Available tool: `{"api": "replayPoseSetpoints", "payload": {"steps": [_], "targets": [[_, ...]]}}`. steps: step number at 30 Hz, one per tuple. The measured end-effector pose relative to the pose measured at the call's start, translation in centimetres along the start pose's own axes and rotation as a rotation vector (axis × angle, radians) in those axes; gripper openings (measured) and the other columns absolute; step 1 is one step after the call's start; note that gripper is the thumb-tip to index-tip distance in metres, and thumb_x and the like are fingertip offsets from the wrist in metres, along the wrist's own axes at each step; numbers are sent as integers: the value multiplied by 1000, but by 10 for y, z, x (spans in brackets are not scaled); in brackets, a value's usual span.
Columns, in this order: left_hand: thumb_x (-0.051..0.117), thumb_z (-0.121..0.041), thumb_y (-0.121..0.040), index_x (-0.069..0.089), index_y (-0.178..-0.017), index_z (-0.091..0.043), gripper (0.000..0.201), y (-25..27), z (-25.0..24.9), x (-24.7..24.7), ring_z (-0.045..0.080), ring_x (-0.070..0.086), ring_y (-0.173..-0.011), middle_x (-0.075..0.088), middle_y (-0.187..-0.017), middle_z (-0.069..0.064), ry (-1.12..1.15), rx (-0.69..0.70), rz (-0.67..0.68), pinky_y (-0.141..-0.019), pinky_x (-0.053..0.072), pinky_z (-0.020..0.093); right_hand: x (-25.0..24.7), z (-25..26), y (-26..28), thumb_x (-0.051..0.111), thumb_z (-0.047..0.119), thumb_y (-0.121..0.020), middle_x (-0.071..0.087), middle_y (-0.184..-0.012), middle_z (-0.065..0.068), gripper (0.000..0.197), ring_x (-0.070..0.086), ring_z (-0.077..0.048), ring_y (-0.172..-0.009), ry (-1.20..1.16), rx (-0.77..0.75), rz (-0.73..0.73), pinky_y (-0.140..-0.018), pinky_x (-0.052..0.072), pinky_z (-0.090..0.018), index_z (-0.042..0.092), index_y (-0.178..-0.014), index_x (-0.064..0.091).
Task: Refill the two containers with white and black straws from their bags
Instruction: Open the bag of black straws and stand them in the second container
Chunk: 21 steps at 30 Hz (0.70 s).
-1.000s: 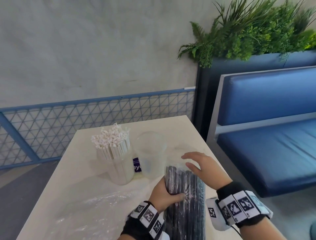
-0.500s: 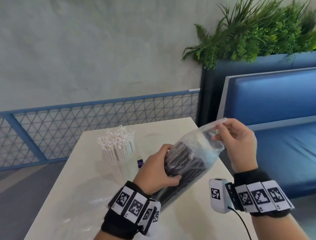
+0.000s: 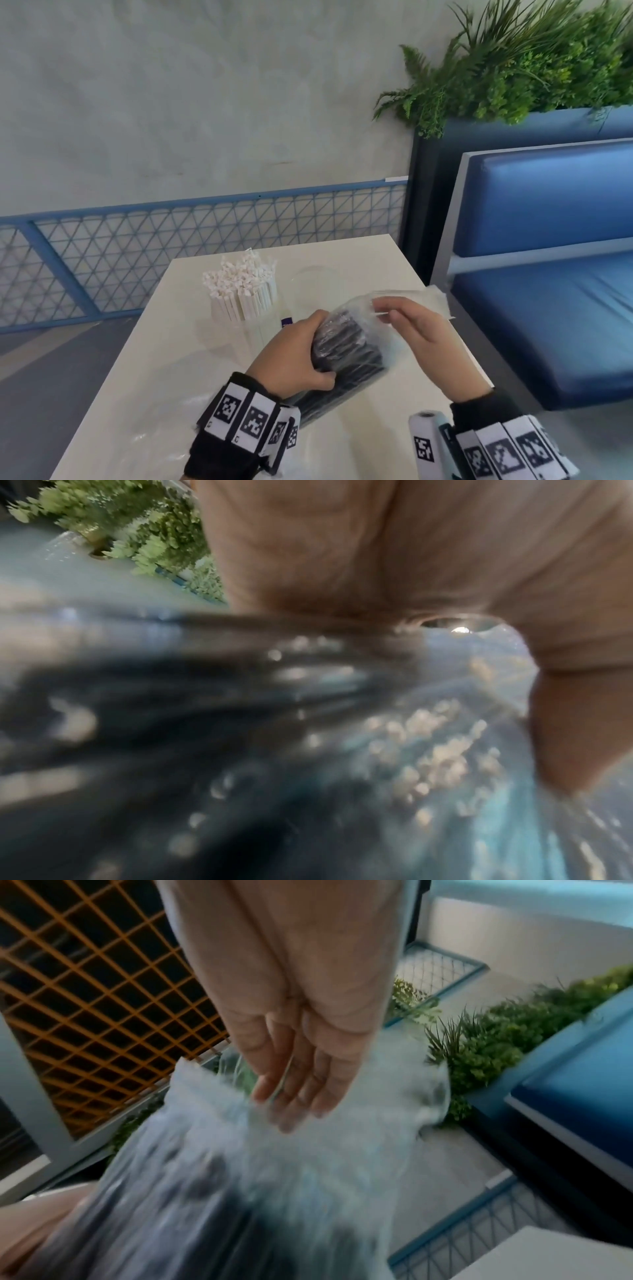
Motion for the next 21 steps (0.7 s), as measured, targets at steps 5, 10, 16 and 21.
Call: {"api": "replayPoseSetpoints", "payload": {"steps": [5,10,16,21], "targets": [[72,-26,-66,42,-116,-29,58,-7,-5,12,11,61,-91,62,-101,-5,-44,27,22,-80,52,34,8,6,-1,59,14,-88,67,-100,25,20,61,4,-96,44,-26,193,-78,49,-11,30,-99,66],[73,-14,-69,44,-116,-24,56,-26,-17,20,11,62,-95,63,-104,-2,195,77,-22,-80,52,26,-19,19,-11,66,23,-78,65,-100,18,27,59,7,-96,229,-67,117,-88,50,-16,32,-103,63],[77,-11,-68,39,-128,-25,73,-55,-21,51,13,58,-114,59,-124,2,464,95,-28,-98,47,33,-35,42,-29,69,17,-77,68,-105,5,32,63,-9,-91,578,-88,57,-80,40,-14,25,-108,67],[77,-12,-67,40,-116,-42,68,-58,4,95,6,60,-109,62,-119,-3,480,8,20,-95,49,29,-17,-1,-23,53,30,-88,58,-128,3,39,54,-16,-116,808,82,365,-95,35,-18,28,-127,53]]}}
Point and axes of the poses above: each hand's wrist, its own y-axis away from the middle knuckle, its own x-axis out of the palm, z = x × y, the point moved 5 cm from there along -y, towards the middle knuckle
